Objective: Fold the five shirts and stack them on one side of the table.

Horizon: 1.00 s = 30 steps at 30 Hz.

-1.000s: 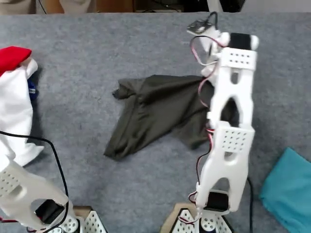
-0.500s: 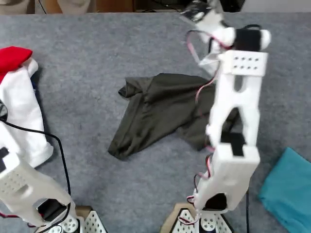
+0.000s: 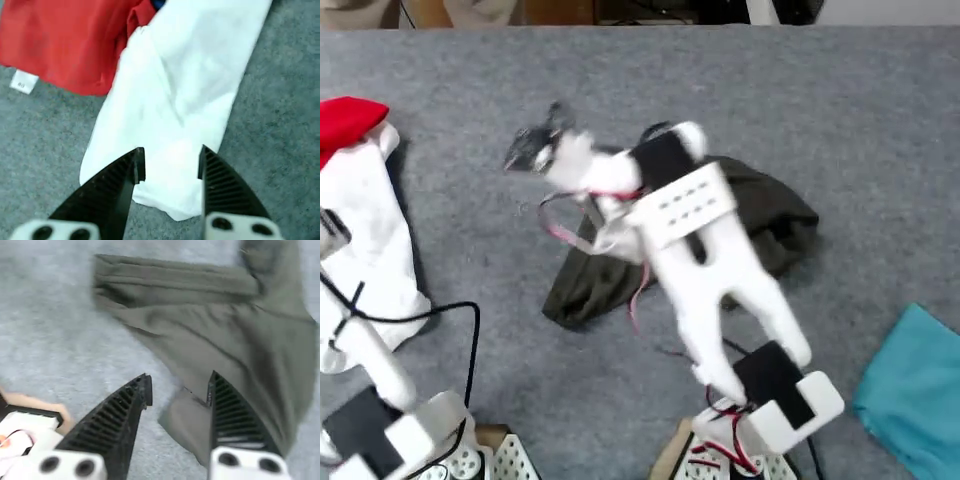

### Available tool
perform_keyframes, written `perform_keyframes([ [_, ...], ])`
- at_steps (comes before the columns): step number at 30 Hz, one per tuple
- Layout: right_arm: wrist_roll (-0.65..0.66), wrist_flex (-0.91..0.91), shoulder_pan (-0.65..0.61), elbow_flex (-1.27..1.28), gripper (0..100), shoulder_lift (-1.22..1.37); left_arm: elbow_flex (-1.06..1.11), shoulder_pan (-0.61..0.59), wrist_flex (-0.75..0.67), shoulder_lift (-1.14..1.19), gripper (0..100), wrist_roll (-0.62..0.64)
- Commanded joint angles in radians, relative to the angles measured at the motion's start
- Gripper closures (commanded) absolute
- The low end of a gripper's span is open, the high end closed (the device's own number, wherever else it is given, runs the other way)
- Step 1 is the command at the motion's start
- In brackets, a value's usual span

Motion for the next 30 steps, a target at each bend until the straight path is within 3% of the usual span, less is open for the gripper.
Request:
perform_keyframes([
  [1, -0.028, -0.018, -0.12, 0.047, 81.0, -0.045, 0.064, -0.037, -0.035, -0.101, 79, -0.005],
  [7, -0.055, -0.144, -0.217, 0.202, 81.0, 0.07, 0.187, -0.12, -0.058, -0.203, 79, -0.038],
  [16, -0.055, -0.233, -0.354, 0.239, 81.0, 0.193, 0.41, -0.373, -0.365, -0.259, 79, -0.069],
  [22, -0.104, -0.35, -0.338, 0.232, 81.0, 0.34, 0.448, -0.479, -0.423, -0.259, 79, -0.061],
  [30, -0.163, -0.439, -0.331, 0.232, 81.8, 0.509, 0.48, -0.494, -0.419, -0.259, 79, -0.063],
])
